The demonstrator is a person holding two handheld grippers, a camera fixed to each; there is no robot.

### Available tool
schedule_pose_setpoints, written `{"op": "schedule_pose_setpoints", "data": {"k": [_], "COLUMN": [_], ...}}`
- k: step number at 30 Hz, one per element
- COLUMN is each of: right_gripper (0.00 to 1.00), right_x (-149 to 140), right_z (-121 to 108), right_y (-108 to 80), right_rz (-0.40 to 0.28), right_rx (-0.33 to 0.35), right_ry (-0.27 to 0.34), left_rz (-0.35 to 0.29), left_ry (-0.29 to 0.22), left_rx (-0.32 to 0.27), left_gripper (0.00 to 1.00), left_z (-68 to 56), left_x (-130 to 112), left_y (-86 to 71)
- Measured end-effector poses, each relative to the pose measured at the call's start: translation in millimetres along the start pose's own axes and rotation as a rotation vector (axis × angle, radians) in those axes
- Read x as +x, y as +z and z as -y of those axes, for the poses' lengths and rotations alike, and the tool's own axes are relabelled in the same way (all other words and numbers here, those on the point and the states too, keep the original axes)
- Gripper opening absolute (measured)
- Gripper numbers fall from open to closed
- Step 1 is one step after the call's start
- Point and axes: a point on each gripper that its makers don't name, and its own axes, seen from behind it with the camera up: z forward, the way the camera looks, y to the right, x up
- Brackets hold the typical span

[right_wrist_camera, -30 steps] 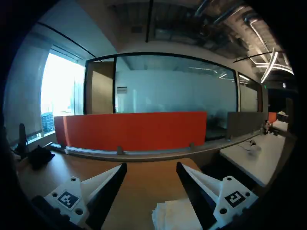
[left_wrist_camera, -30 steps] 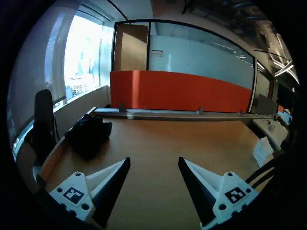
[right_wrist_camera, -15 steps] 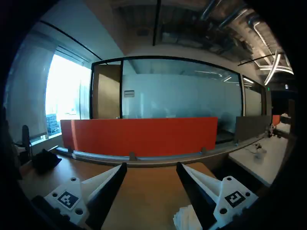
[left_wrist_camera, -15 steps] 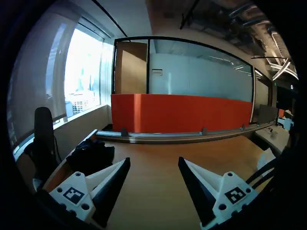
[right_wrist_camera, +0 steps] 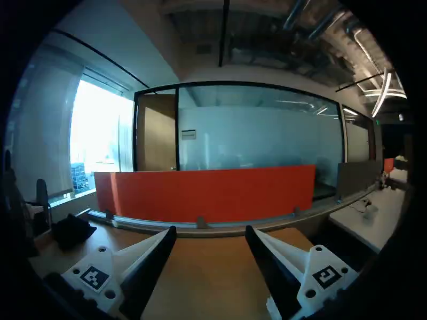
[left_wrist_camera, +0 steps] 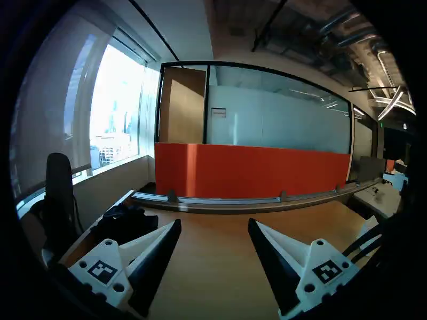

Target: Fold towel

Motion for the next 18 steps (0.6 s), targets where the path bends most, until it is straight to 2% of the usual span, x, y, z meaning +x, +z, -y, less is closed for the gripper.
{"op": "schedule_pose_setpoints", "data": {"k": [12,18], "right_gripper": [1.0,1.0], "right_x": [3,5], "right_z": [7,12], "right_y": [2.3,3.5], "right_rz": [0.001,0.005], "right_rx": [-0.006,-0.002], "right_ry": [-0.009,-0.01], "left_rz": [-0.032,-0.042], "left_ry": [-0.005,-0.001], "left_rx": [-0.003,-0.017], "left_gripper": [0.92,0.93], "left_z": [2.6,-0.8], "left_x": [5,3], "left_y": [0.6,2.9]}}
